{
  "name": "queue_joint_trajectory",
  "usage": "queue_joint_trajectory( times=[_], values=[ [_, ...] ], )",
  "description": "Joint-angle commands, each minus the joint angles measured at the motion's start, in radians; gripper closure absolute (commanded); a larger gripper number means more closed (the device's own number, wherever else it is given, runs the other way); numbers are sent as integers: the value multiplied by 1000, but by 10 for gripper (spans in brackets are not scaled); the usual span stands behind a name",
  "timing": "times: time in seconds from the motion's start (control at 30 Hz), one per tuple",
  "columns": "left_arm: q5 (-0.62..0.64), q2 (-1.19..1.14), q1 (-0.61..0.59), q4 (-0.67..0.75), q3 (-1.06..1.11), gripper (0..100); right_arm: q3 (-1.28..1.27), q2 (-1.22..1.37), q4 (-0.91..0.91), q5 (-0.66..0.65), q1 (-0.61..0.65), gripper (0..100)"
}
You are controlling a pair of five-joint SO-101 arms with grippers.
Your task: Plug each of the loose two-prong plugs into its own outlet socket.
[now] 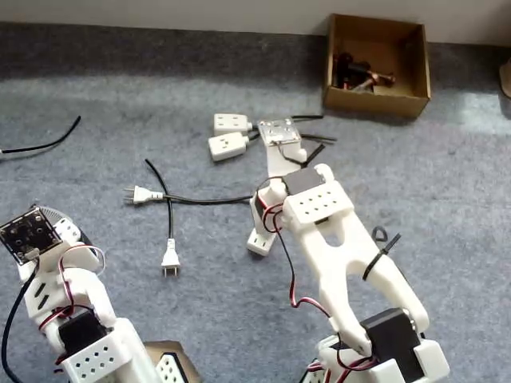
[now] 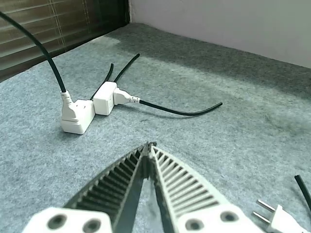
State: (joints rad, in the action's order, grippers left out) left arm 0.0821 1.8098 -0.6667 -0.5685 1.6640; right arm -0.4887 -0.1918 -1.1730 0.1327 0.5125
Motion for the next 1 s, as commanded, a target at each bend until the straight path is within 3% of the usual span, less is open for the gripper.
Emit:
queue_joint_trajectory(
  times=[0.0, 0.2, 0.97],
  values=[
    [11, 15, -8, 5, -12, 993, -22, 1, 8, -18, 24, 993],
    [11, 15, -7, 5, -12, 993, -39, 2, 45, -26, 77, 993],
    [11, 15, 12, 5, -10, 993, -117, 4, 166, -81, 74, 993]
  ],
)
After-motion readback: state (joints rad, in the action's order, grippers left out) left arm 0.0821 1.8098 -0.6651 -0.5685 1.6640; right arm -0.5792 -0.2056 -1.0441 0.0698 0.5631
